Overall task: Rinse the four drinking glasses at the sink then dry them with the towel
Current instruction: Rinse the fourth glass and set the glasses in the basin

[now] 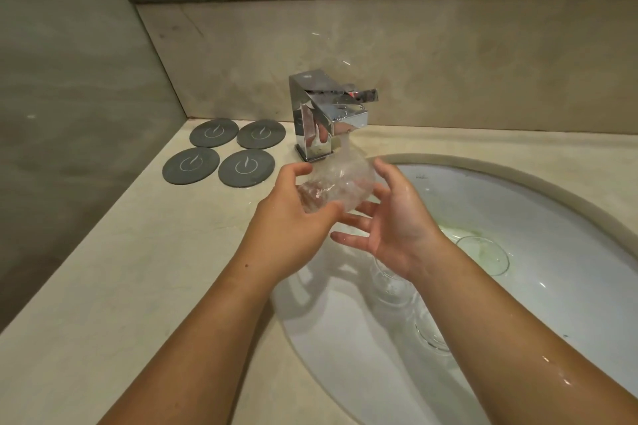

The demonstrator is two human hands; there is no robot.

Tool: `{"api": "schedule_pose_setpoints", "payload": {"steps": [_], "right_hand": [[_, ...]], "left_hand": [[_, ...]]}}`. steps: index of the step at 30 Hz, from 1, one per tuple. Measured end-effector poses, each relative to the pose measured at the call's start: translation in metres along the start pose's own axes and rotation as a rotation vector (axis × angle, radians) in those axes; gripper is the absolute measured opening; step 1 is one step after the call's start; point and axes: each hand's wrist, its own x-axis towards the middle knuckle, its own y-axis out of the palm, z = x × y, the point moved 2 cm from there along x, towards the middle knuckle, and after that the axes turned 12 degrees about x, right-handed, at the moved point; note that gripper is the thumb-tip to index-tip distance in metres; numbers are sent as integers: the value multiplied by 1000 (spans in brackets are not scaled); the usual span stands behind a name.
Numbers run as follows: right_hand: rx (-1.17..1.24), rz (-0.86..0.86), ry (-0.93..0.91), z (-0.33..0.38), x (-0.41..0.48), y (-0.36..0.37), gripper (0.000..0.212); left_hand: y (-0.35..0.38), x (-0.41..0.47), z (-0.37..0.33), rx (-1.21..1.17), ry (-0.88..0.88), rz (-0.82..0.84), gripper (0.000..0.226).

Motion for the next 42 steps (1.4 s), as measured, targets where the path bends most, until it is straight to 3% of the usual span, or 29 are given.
{"api": "schedule_pose_setpoints", "payload": {"steps": [5,15,19,25,30,33,38,42], "right_hand": [[-12,61,-29,1,1,2,46],[-11,10,-200,3,-5,8,33],[9,44,-201,3,-7,10,37],[-16,36,-98,1,-4,6,65],[-18,80,-97,2,-4,7,54],[-21,61,-140,2,-3,8,45],[-43,50,-172,0,-6,8,43],[-38,43,-126,-2,-7,11,56]], "left_hand": [[-3,2,1,-75,-24,4,47],[0,1,6,155,179,-10,80],[-3,2,5,135,173,-65,68],[-5,5,4,-107,15,-31,46],[-4,7,6,-163,-45,2,40],[-5,6,6,-126,-17,-11,38],[-3,2,3,75,161,-47,63],[-6,2,2,73,146,-64,49]]}}
